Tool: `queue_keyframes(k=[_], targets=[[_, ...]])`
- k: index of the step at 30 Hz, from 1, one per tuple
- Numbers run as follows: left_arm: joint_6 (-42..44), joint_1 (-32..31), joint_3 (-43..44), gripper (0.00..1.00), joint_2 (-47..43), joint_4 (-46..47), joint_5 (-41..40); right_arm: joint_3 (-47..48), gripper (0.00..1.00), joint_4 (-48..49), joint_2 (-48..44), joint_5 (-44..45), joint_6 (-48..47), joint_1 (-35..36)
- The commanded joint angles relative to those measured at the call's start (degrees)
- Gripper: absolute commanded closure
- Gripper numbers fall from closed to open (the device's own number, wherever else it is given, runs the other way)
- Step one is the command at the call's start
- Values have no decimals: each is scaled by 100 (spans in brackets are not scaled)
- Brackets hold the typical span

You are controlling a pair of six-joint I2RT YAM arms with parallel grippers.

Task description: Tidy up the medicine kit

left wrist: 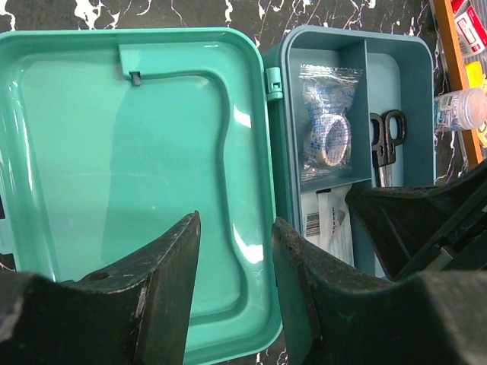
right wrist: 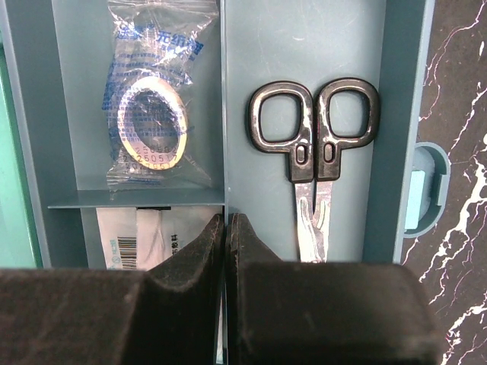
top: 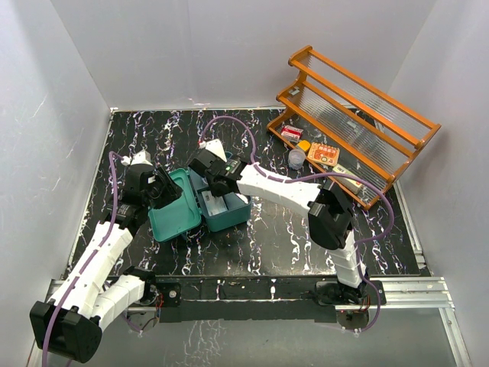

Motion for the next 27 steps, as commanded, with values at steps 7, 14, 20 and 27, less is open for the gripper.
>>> queue_keyframes(k=[7,14,20,27], targets=[[101,-6,160,57,11,-99,-145,-223,100,600,-156,-202,28,-131],[324,10,379,45,29,-407,-645,-197,82,497,-520,-69,48,-144],[518,184,644,25,97,-662,-1232,-36,67,539,-977,-128,-23,-159],[166,864,361,1,145,-616,-1191,-313,53,944,-1497,-741,-157,-194]])
